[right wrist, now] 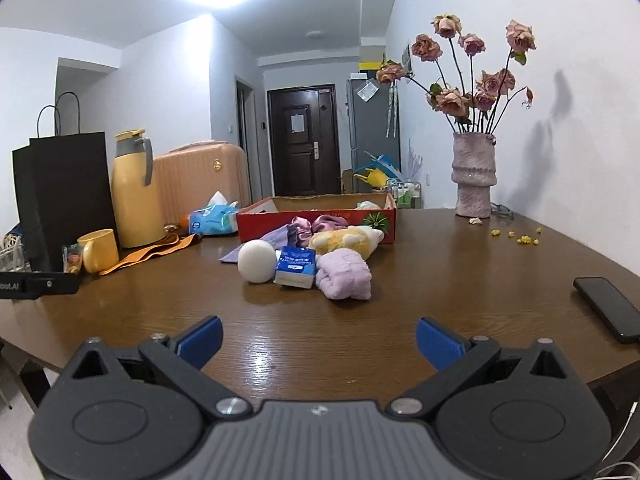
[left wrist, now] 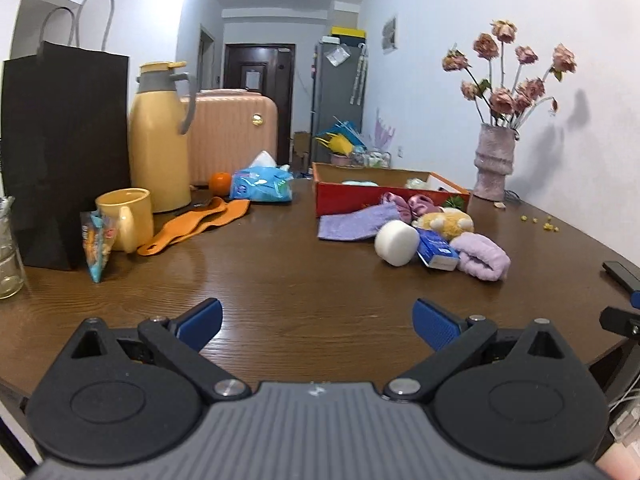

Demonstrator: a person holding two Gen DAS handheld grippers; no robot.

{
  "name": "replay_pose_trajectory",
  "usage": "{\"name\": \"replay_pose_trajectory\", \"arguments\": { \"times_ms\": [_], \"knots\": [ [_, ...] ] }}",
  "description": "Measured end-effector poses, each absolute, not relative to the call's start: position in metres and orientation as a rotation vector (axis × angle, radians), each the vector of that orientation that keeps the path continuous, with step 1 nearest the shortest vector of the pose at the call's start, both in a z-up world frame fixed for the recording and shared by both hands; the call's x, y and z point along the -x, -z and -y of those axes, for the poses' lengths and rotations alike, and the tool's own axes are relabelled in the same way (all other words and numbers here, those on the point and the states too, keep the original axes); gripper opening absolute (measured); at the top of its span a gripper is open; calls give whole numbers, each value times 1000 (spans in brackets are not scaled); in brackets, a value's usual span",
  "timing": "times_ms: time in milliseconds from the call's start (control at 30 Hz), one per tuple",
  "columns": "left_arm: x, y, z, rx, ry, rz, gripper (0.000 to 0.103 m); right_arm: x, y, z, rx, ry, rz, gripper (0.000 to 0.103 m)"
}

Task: Organize soft objects
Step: 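Withdraw both tools from the box back over the soft items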

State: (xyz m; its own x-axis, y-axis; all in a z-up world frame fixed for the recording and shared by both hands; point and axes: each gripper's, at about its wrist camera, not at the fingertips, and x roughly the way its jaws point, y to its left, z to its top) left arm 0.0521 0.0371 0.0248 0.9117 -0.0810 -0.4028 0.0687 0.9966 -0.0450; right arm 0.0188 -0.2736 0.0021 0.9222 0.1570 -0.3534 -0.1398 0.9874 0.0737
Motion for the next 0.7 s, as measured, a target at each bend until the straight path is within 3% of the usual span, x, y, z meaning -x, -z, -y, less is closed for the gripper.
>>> {"name": "replay_pose_trajectory", "arguments": {
  "times_ms": [167, 700],
  "knots": [
    [-72, -16, -31, 15, 93, -463, 103, -34, 1, 280, -83, -123, -370, 103],
    [-212, -23, 16, -64, 241, -516, 103, -164, -10, 284, -72, -176, -482, 89]
  ]
}}
